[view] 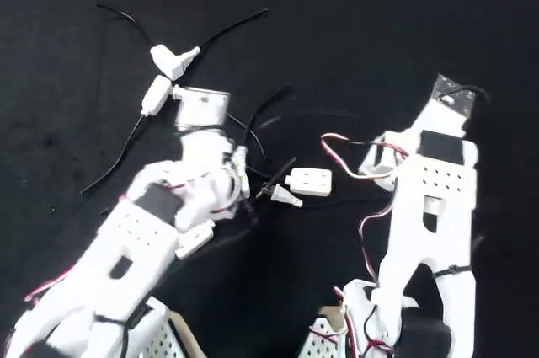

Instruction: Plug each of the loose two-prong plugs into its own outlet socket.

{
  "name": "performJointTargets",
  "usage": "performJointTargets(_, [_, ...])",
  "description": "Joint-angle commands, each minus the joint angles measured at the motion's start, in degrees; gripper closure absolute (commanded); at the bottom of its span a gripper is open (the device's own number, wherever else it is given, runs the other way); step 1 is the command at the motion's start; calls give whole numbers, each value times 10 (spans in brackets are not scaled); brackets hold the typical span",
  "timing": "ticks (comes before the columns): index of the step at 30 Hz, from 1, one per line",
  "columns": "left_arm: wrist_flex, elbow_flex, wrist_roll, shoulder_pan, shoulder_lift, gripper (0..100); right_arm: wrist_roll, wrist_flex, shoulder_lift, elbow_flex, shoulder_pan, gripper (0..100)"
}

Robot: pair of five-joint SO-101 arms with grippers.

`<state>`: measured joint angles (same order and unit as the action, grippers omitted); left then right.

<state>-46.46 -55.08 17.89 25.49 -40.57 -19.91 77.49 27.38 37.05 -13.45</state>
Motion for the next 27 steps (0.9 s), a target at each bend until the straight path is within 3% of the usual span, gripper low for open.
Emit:
performJointTargets(1, [43,22,47,29,84,967,21,14,-2,-24,-18,821])
performJointTargets(5, [43,73,97,34,197,967,24,14,-2,-19,-17,819])
performJointTargets(13, [23,136,133,136,287,964,23,14,-2,-18,-15,819])
performJointTargets(27, [-41,177,157,115,266,870,19,11,-2,-4,31,819])
